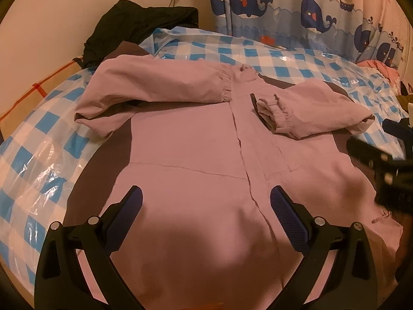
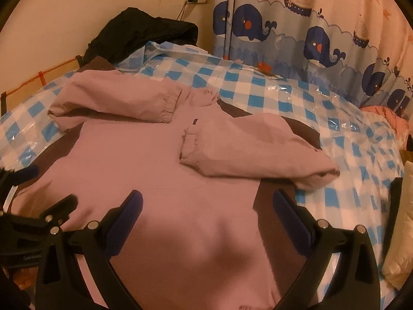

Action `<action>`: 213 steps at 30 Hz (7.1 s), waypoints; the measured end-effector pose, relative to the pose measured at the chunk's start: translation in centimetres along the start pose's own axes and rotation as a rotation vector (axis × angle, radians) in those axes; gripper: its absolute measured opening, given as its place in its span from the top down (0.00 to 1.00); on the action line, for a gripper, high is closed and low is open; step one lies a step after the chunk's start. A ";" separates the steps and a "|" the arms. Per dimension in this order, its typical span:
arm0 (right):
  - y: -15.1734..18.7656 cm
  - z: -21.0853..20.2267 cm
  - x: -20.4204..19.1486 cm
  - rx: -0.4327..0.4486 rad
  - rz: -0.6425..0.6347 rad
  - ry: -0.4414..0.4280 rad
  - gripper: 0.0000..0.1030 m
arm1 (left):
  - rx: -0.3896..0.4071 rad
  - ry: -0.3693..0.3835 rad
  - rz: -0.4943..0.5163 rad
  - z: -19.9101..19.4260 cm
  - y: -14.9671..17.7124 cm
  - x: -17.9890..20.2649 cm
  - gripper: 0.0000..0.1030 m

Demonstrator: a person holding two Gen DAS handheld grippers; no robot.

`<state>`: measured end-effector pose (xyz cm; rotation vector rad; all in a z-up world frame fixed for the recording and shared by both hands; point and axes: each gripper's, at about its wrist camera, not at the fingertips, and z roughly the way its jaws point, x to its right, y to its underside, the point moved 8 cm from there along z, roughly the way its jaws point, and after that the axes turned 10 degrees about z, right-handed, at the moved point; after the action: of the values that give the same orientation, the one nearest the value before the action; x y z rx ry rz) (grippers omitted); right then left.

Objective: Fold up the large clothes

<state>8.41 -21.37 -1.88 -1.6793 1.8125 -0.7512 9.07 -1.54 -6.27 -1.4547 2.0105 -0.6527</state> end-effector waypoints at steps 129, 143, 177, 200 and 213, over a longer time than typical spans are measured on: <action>9.8 5.6 9.7 -0.319 0.324 -0.323 0.06 | 0.038 -0.337 0.201 12.1 -18.9 -18.6 0.93; 10.3 6.0 9.3 -0.334 0.266 -0.267 0.06 | 0.247 -0.376 -0.986 -4.2 5.9 -54.9 0.81; 9.7 10.3 13.7 -0.499 0.162 -0.106 0.05 | -0.244 0.209 -0.007 10.9 7.6 -15.2 0.23; 21.6 -6.1 10.4 -0.732 0.546 -0.642 0.05 | -0.381 0.542 -0.287 -3.6 23.4 -9.9 0.13; 21.7 -4.2 7.6 -0.698 0.535 -0.671 0.05 | -0.270 0.533 -0.445 -8.9 23.2 -14.8 0.13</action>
<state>-10.13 -27.42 -14.83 -1.4258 1.9451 0.6719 -9.13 19.88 -13.17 -2.0967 2.2414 -1.0803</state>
